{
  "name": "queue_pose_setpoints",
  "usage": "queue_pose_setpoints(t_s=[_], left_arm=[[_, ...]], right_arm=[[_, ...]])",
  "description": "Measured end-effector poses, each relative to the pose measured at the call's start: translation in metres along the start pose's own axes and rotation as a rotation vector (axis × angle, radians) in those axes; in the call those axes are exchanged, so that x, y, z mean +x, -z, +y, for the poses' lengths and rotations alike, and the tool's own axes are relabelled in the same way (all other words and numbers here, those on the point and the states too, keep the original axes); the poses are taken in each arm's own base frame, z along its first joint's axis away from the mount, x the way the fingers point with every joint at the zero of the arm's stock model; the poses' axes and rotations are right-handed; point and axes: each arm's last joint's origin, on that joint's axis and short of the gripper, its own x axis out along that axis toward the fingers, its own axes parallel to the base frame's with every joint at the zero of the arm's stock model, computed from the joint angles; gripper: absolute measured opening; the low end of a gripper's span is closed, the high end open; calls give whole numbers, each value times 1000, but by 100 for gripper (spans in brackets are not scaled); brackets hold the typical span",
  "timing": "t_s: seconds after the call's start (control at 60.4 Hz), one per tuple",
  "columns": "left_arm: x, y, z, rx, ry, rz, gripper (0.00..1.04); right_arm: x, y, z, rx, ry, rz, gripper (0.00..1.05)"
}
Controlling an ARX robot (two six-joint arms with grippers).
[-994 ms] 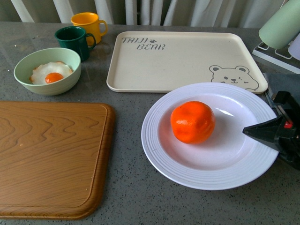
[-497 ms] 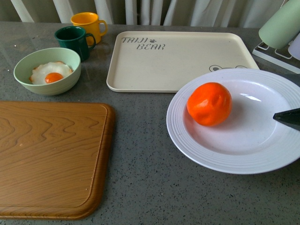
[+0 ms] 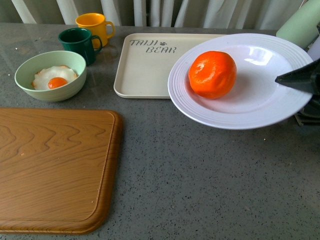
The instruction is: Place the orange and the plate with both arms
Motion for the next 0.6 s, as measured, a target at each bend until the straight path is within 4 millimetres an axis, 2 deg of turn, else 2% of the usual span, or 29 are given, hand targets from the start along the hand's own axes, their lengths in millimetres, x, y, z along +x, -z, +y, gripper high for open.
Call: queue_pose_setpoints(t_s=[0.298,0.596], left_arm=[[0,0,0,0,0,0,96],[0,0,0,0,0,0,96]], right_arm=[[49,-14,8,10,-6,4,3],[90,-21,12,27,12,14,3]])
